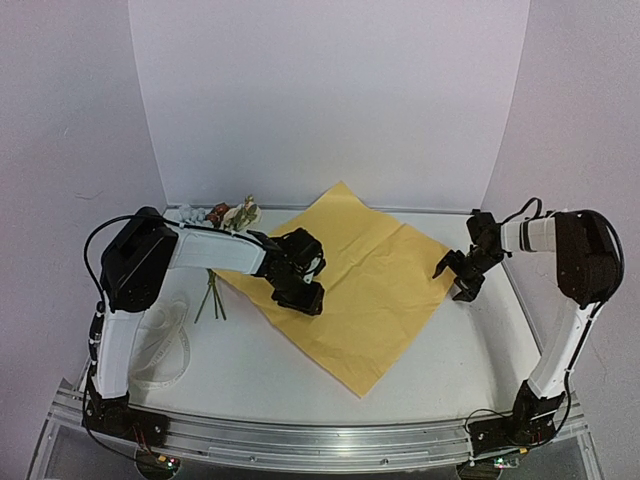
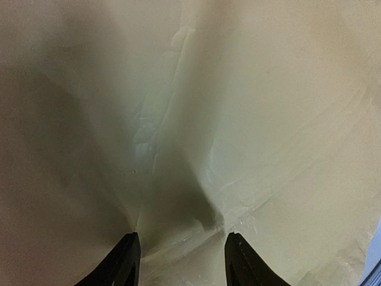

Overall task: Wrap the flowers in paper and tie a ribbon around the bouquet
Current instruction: Adjust the flattened wrapping paper at the center of the board.

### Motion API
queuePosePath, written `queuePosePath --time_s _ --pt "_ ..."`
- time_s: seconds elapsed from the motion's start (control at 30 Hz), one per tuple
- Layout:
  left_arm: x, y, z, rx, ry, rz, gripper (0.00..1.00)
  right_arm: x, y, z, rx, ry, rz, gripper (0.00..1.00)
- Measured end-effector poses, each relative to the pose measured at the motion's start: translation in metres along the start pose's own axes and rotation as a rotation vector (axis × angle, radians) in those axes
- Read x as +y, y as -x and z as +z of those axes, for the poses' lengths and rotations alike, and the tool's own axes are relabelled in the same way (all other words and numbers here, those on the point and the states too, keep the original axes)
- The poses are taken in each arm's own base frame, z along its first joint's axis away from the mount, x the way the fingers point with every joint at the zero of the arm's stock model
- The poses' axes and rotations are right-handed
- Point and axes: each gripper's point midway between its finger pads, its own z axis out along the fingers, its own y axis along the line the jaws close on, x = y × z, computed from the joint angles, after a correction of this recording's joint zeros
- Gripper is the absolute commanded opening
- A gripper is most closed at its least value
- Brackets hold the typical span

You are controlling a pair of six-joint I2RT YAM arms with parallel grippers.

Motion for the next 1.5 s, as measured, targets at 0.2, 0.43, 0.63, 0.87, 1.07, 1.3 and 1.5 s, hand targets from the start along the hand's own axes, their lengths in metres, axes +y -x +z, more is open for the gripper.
queuePosePath --time_s 0.2,0.43,0.63,0.87,1.07,1.3,1.5 --pt "0.001 -0.003 -0.001 -0.019 -0.007 -0.011 0.46 0.01 0.01 0.011 -0.009 0.048 0.032 0.56" --pt "0.004 -0.012 -0.005 -0.016 -0.008 -0.014 0.4 0.008 0.011 0.018 -0.028 0.071 0.06 0.25" --pt "0.004 -0.029 -0.011 0.003 -0.022 -0.01 0.38 -0.02 -0.013 0.006 -0.035 0.035 0.08 0.11" --pt "-0.006 -0.065 -0.021 0.048 -0.047 0.002 0.37 -0.042 -0.046 -0.016 -0.055 0.029 0.061 0.04" --pt "-0.01 -0.078 -0.024 0.058 -0.052 -0.008 0.36 -0.066 -0.078 -0.019 -0.04 -0.011 0.037 0.01" --pt "-0.005 -0.084 -0.028 0.057 -0.034 -0.009 0.36 -0.065 -0.102 -0.035 -0.053 -0.032 -0.076 0.35" --pt "-0.001 -0.086 -0.03 0.059 -0.033 0.016 0.34 -0.059 -0.1 -0.031 -0.04 -0.045 -0.145 0.63"
